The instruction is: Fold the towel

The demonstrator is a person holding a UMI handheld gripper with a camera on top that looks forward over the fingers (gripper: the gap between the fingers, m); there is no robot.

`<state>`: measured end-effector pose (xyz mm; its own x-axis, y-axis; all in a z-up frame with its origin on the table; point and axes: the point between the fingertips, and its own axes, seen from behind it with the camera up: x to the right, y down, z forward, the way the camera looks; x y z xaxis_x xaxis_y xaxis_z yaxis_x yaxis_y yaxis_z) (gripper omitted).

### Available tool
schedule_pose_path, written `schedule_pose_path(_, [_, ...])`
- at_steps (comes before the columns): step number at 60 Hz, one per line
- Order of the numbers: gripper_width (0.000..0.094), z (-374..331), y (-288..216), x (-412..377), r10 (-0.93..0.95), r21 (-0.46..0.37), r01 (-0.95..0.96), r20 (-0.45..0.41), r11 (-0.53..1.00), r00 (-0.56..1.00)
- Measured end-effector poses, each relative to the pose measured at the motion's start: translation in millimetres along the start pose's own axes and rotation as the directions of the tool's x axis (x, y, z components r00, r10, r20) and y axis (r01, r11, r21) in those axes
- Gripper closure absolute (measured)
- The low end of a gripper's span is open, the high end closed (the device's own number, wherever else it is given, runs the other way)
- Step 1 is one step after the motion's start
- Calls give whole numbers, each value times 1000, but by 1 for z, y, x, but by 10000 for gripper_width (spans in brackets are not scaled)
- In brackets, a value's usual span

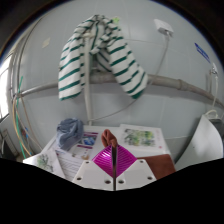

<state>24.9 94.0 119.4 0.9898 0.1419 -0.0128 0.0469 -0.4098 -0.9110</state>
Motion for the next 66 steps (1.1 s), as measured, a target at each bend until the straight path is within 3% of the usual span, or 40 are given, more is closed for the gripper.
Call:
schedule_pose_path(9, [917, -4, 19, 118, -15, -43, 10, -111, 999, 994])
schedule_pose_path(20, [905, 23, 122, 206, -48, -248, -8, -217, 969, 975])
schedule_pose_path(22, [904, 27, 114, 206, -53, -195, 12, -207, 981, 977])
schedule_pose_path(27, [895, 24, 116, 207, -68, -193, 25, -219, 981, 973])
schedule_pose_path(29, [826, 21, 116, 208, -64, -203, 16, -233, 979, 970])
schedule_pose_path(37, [76, -15, 99, 214, -96, -209, 33, -299, 977, 949])
schedule_pose_path(39, [125, -29, 93, 211, -92, -198, 32, -302, 980, 949])
schedule_pose_path(45, [85, -82, 80, 190, -71, -152, 25, -307, 988, 949])
schedule_pose_path(56, [92, -178, 87, 76, 96, -95, -105, -96, 990, 991])
schedule_pose_path(66, [91, -238, 91, 45, 104, -74, -110, -74, 991, 992])
